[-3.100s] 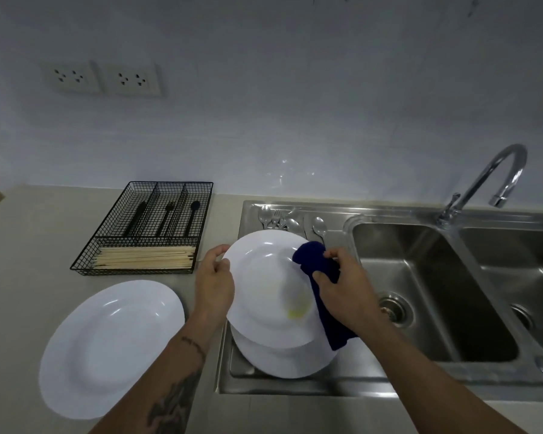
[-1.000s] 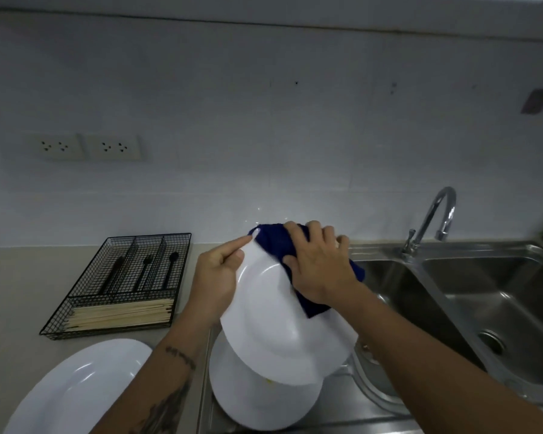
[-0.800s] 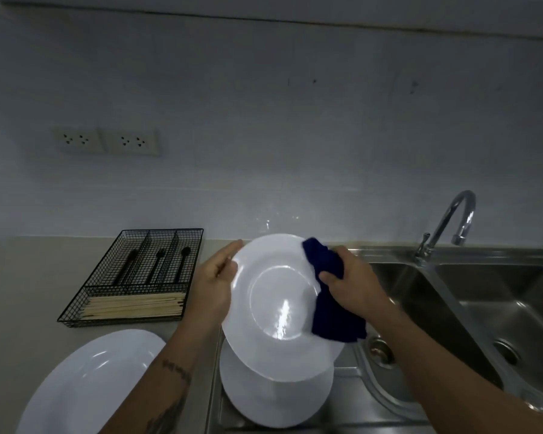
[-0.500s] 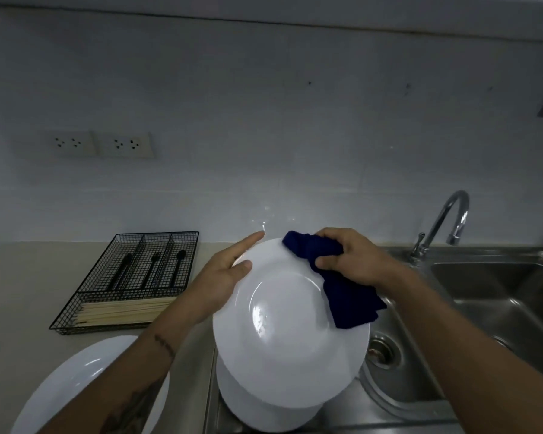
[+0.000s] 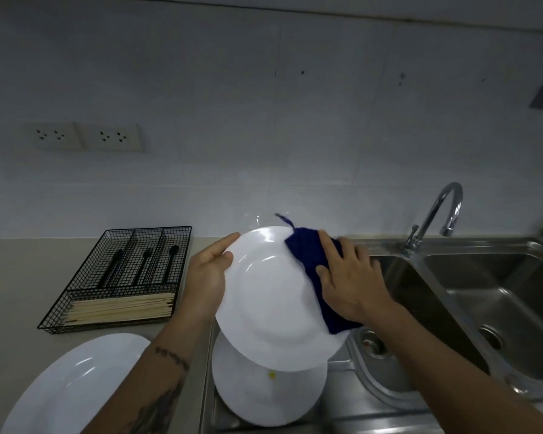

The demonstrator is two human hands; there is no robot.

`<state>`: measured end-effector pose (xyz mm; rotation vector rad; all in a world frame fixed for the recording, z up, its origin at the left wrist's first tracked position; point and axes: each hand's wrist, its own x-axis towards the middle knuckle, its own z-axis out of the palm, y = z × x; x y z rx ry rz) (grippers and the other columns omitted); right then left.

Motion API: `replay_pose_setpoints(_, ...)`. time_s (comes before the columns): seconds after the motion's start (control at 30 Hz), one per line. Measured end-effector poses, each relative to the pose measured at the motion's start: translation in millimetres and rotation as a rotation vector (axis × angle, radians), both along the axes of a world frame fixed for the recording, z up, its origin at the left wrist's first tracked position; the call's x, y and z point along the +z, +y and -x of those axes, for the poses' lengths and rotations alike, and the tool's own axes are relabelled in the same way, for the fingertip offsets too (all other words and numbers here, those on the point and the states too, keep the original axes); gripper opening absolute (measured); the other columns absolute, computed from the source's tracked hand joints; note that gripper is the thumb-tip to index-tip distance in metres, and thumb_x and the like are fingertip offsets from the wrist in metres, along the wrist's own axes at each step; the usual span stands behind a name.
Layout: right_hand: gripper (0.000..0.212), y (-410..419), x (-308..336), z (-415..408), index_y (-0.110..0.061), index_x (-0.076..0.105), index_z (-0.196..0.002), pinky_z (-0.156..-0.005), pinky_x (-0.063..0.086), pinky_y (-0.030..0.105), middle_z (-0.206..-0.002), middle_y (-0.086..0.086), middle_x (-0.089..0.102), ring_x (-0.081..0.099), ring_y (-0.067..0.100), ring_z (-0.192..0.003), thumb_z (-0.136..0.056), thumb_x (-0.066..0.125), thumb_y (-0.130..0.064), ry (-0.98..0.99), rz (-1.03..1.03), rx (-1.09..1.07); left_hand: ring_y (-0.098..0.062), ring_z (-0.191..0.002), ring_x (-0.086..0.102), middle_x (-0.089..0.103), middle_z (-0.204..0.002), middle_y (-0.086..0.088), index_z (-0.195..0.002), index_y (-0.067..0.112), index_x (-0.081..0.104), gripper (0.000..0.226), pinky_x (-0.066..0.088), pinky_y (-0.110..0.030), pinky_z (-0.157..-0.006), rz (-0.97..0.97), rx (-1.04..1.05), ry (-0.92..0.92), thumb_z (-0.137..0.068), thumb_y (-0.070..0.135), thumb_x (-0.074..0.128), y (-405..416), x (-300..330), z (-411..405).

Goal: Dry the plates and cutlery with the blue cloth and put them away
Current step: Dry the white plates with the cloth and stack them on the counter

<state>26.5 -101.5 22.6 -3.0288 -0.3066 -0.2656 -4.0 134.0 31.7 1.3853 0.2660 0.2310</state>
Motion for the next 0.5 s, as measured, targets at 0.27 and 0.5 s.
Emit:
replay_pose_setpoints(0.27, 0.071, 20, -21, -9, -0.012, 0.034, -0.151, -0.087, 0.046, 0.046, -0.139, 0.009, 0.051, 0.051, 0.035, -0.108, -0.085, 0.059, -0.023, -0.175, -0.092, -0.080, -0.021, -0.099, 0.069, 0.071, -0.113, 0.002, -0.119, 0.024, 0.072, 0.042, 0.057, -0.034, -0.086, -0.047, -0.035, 0.072, -0.096, 0.000, 0.046, -26, 0, -7)
replay_pose_setpoints(0.5, 0.065, 30, -17, -29, -0.014, 0.056, -0.138, -0.101, 0.044, 0.042, -0.141, 0.005, 0.058, 0.051, 0.032, -0.120, -0.075, 0.068, -0.002, -0.305, -0.198, 0.135, -0.017, -0.095, 0.069, 0.071, -0.115, -0.002, -0.116, 0.023, 0.071, 0.042, 0.058, -0.029, -0.080, -0.010, -0.064, 0.062, -0.096, -0.003, 0.044, -43, 0, -12)
